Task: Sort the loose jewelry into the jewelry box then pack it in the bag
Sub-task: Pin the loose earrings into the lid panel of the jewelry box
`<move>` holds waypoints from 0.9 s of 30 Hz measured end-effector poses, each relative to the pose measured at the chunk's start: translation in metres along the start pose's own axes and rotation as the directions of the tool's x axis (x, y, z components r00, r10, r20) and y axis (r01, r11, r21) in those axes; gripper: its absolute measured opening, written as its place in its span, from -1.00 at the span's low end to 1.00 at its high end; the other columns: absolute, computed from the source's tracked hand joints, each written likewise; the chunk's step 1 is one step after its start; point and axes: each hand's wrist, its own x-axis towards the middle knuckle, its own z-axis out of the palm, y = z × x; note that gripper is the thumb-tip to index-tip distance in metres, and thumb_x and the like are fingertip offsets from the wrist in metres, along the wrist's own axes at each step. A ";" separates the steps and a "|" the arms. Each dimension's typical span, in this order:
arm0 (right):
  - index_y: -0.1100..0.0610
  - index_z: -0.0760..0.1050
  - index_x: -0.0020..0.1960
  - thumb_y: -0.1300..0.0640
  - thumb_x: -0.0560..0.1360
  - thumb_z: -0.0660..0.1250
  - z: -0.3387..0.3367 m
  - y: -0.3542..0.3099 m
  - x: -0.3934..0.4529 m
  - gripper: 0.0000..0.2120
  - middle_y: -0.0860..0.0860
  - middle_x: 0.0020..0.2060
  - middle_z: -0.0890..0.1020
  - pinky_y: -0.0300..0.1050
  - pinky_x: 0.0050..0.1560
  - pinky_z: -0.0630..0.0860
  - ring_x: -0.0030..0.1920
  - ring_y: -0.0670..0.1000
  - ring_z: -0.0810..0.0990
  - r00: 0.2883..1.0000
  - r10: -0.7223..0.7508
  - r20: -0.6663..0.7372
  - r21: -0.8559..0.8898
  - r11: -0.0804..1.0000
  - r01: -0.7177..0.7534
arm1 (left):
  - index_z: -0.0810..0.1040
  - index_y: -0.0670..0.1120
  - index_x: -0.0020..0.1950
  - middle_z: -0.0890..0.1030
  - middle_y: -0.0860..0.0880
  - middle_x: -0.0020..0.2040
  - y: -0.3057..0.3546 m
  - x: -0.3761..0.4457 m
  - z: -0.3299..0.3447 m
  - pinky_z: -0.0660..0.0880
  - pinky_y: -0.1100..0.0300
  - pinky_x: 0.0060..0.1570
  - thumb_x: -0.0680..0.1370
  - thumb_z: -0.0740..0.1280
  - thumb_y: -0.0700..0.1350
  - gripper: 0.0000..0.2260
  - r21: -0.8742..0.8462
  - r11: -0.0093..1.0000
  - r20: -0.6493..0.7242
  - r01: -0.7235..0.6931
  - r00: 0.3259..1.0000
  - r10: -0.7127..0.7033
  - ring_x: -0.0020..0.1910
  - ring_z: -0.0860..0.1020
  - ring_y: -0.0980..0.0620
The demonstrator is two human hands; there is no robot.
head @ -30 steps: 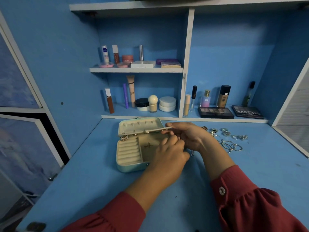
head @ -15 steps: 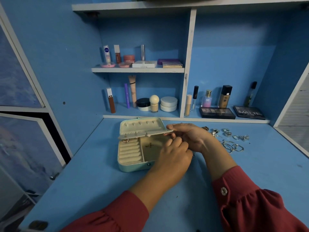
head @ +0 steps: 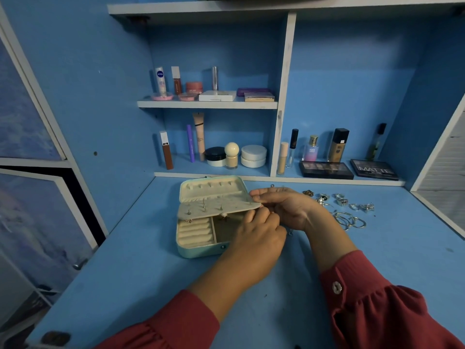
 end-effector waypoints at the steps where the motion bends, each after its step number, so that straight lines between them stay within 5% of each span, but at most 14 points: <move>1: 0.24 0.57 -0.11 0.38 0.47 0.30 0.000 0.000 0.000 -0.89 0.07 -0.33 0.63 -0.25 -0.28 0.59 -0.33 -0.04 0.63 1.000 0.001 0.000 0.005 1.000 -0.001 | 0.56 -0.03 -0.25 0.48 0.01 -0.22 0.000 -0.001 0.000 0.42 0.11 -0.09 0.29 0.45 -0.20 -0.87 0.019 1.000 -0.006 -0.009 1.000 0.009 -0.14 0.45 -0.03; 6: 0.25 0.56 -0.11 0.39 0.47 0.29 0.000 0.000 0.000 -0.89 0.07 -0.34 0.62 -0.26 -0.25 0.60 -0.33 -0.04 0.61 1.000 -0.001 0.011 0.008 1.000 0.001 | 0.54 -0.10 -0.20 0.51 -0.06 -0.20 0.000 -0.003 -0.004 0.51 0.05 -0.05 0.32 0.14 -0.27 -0.79 0.107 0.993 -0.016 -0.055 0.998 0.057 -0.13 0.49 -0.08; 16: 0.23 0.58 -0.10 0.34 0.34 0.37 -0.002 0.002 0.002 -0.85 0.08 -0.30 0.63 -0.24 -0.17 0.58 -0.29 -0.02 0.61 1.000 0.007 0.010 -0.001 1.000 -0.007 | 0.56 -0.10 -0.29 0.51 -0.04 -0.24 -0.002 -0.002 -0.005 0.50 0.07 -0.09 0.24 0.33 -0.27 -0.89 0.037 0.997 -0.028 -0.071 0.997 0.072 -0.16 0.48 -0.06; 27: 0.25 0.55 -0.10 0.41 0.49 0.26 -0.003 0.002 0.002 -0.87 0.06 -0.36 0.65 -0.26 -0.31 0.58 -0.34 -0.05 0.65 1.000 -0.006 0.029 0.006 1.000 0.006 | 0.50 -0.07 -0.30 0.46 -0.02 -0.31 -0.004 0.002 0.005 0.39 0.12 -0.24 0.31 0.45 -0.16 -0.87 0.010 1.000 -0.148 -0.025 0.989 0.026 -0.23 0.44 -0.03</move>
